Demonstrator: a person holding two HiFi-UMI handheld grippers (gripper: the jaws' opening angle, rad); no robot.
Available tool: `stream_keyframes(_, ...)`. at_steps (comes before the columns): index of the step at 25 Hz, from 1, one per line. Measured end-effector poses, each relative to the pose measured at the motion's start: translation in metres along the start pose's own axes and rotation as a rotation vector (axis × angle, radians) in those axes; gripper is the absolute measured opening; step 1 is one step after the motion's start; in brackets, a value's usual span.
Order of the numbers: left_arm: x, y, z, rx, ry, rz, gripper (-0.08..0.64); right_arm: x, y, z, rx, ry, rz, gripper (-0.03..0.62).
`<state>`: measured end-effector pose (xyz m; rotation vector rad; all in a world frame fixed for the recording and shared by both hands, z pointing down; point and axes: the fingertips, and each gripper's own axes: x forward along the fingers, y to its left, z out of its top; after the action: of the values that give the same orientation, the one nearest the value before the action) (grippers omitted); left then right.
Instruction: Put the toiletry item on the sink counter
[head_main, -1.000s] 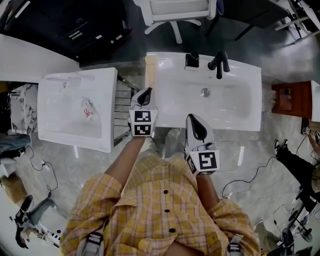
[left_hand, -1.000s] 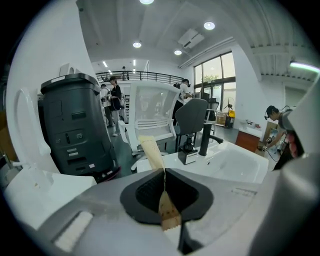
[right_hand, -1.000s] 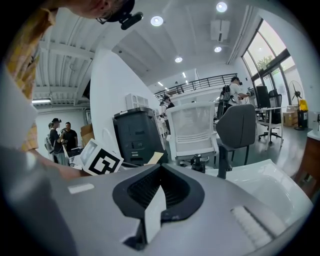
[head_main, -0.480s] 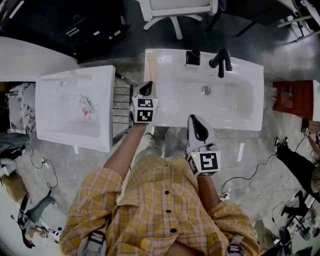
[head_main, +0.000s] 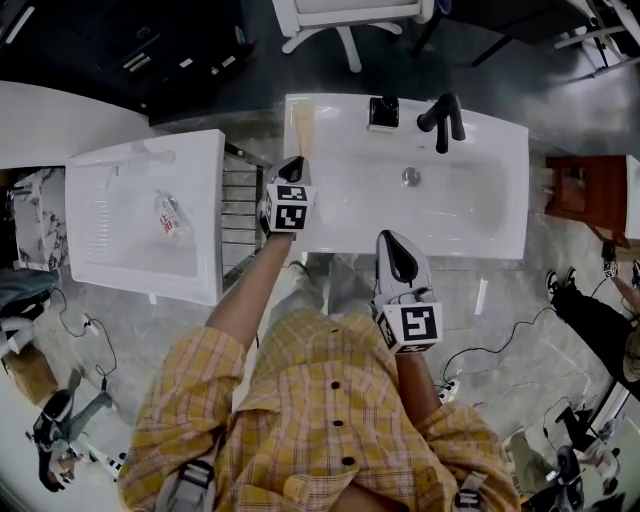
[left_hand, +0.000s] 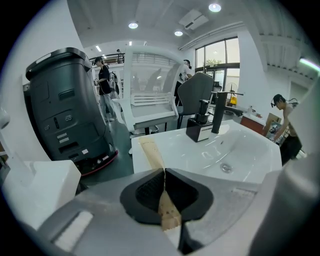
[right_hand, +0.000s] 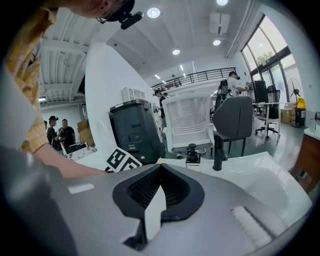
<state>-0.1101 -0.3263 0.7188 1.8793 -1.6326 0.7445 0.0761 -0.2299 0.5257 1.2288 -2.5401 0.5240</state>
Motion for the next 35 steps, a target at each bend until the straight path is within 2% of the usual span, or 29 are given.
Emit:
stream_keyframes(13, 0.015, 0.005, -0.009, -0.032, 0.037, 0.006, 0.025, 0.002, -0.012, -0.006, 0.009, 0.024, -0.019, -0.001)
stream_keyframes(16, 0.016, 0.006, -0.013, -0.052, 0.045, 0.004, 0.076, 0.002, -0.01, -0.006, 0.009, 0.024, -0.02, -0.001)
stream_keyframes(25, 0.012, 0.003, -0.011, -0.062, 0.025, -0.003, 0.119, 0.0, -0.007, -0.008, 0.01, 0.027, -0.022, -0.001)
stream_keyframes(35, -0.005, -0.001, 0.008, -0.055, -0.011, -0.007, 0.123, -0.006, -0.003, -0.005, 0.013, -0.002, -0.025, -0.002)
